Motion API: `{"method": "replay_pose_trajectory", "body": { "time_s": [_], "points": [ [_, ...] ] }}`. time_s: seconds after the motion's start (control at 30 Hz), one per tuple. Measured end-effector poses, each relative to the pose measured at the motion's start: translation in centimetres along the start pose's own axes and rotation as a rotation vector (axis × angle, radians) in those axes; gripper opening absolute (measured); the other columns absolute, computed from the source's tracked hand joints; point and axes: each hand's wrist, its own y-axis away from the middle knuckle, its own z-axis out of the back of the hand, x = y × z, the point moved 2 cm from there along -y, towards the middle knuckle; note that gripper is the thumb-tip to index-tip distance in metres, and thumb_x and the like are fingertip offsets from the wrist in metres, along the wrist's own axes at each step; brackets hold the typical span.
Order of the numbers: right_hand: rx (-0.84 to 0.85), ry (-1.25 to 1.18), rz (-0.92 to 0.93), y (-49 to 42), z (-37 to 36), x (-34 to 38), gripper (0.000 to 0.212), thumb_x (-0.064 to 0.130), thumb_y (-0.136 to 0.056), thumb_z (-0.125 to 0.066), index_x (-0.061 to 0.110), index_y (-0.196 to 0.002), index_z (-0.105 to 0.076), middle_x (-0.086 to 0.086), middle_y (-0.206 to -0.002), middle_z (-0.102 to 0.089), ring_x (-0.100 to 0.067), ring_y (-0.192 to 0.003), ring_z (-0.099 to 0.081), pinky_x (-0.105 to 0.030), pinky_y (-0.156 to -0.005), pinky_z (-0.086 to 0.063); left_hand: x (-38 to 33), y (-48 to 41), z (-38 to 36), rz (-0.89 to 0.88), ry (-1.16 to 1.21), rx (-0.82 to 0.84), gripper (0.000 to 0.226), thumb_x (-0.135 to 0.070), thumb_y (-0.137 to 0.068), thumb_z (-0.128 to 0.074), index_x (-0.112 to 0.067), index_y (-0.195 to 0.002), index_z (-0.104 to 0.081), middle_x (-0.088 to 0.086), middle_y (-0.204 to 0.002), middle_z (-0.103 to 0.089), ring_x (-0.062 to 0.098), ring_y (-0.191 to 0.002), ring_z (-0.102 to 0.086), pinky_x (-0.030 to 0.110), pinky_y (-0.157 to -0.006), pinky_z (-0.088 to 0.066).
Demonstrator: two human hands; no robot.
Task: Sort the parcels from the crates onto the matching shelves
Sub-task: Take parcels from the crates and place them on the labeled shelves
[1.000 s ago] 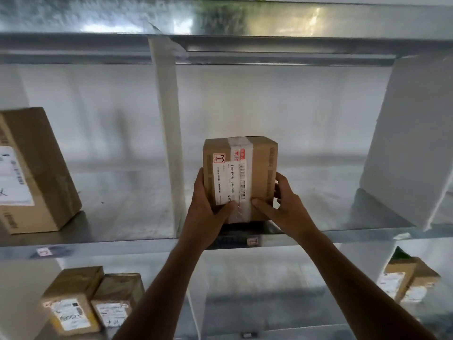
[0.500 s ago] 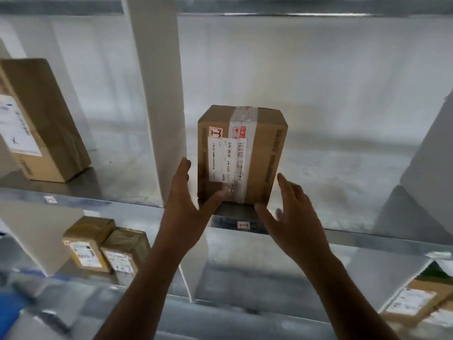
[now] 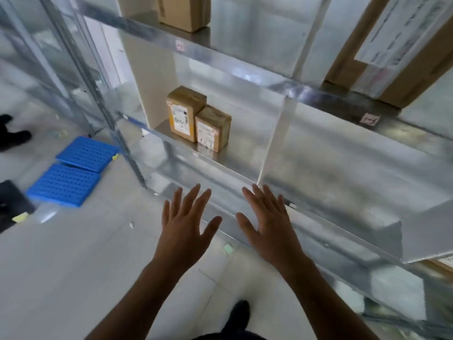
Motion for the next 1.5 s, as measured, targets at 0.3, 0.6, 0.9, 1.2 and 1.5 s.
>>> {"method": "replay_pose_trajectory", "body": {
  "time_s": [0.3, 0.6, 0.9, 1.2, 1.5],
  "points": [
    [0.365, 0.067, 0.23, 2.1, -14.7, 20.6, 0.074, 0.072, -0.099, -0.013, 0.036, -0.164, -0.017, 0.004, -0.174, -0.01, -0.02, -0.161, 0.005, -0.051, -0.131, 0.002, 19.9, 18.3, 7.7, 0.424, -0.031, -0.028, 0.076, -0.076, -0.094, -0.019, -0.042, -0.161, -0.014, -0.01, -0.172, 0.001, 0.025, -0.157, 0.014, 0.054, -0.126, 0.004],
    [0.624, 0.021, 0.602, 5.0, -25.8, 39.2, 0.07, 0.068, -0.1, -0.024, 0.04, -0.164, -0.016, 0.004, -0.174, -0.011, -0.016, -0.161, 0.005, -0.046, -0.13, 0.004, 32.5, 34.9, 13.6, 0.861, -0.028, -0.201, 0.073, -0.074, -0.096, -0.022, -0.042, -0.161, -0.013, -0.011, -0.172, -0.002, 0.025, -0.158, 0.012, 0.051, -0.124, 0.006],
    [0.781, 0.056, 0.866, 4.6, -34.6, 54.5, 0.069, 0.063, -0.103, -0.032, 0.037, -0.165, -0.015, 0.002, -0.174, -0.016, -0.018, -0.161, 0.001, -0.046, -0.13, 0.001, 41.3, 44.4, 17.1, 1.181, 0.025, -0.368, 0.075, -0.077, -0.094, -0.018, -0.044, -0.16, -0.009, -0.012, -0.172, -0.002, 0.025, -0.158, 0.011, 0.053, -0.127, 0.004],
    [0.909, 0.059, 0.969, 0.8, -46.2, 72.4, 0.069, 0.062, -0.105, -0.029, 0.037, -0.165, -0.008, 0.001, -0.174, -0.013, -0.02, -0.161, 0.002, -0.047, -0.129, 0.002, 55.9, 48.5, 26.1, 1.359, -0.027, -0.382, 0.073, -0.074, -0.094, -0.018, -0.043, -0.16, -0.013, -0.011, -0.172, -0.003, 0.026, -0.158, 0.013, 0.053, -0.126, 0.007],
    [0.893, 0.016, 1.102, -4.0, -52.2, 88.8, 0.066, 0.056, -0.107, -0.035, 0.031, -0.165, -0.016, -0.003, -0.173, -0.017, -0.024, -0.161, -0.002, -0.052, -0.13, -0.001, 68.6, 51.1, 37.8, 1.444, -0.073, -0.557, 0.077, -0.074, -0.092, -0.017, -0.039, -0.16, -0.023, -0.008, -0.172, -0.01, 0.028, -0.159, 0.005, 0.056, -0.126, 0.0]
  ]
}}
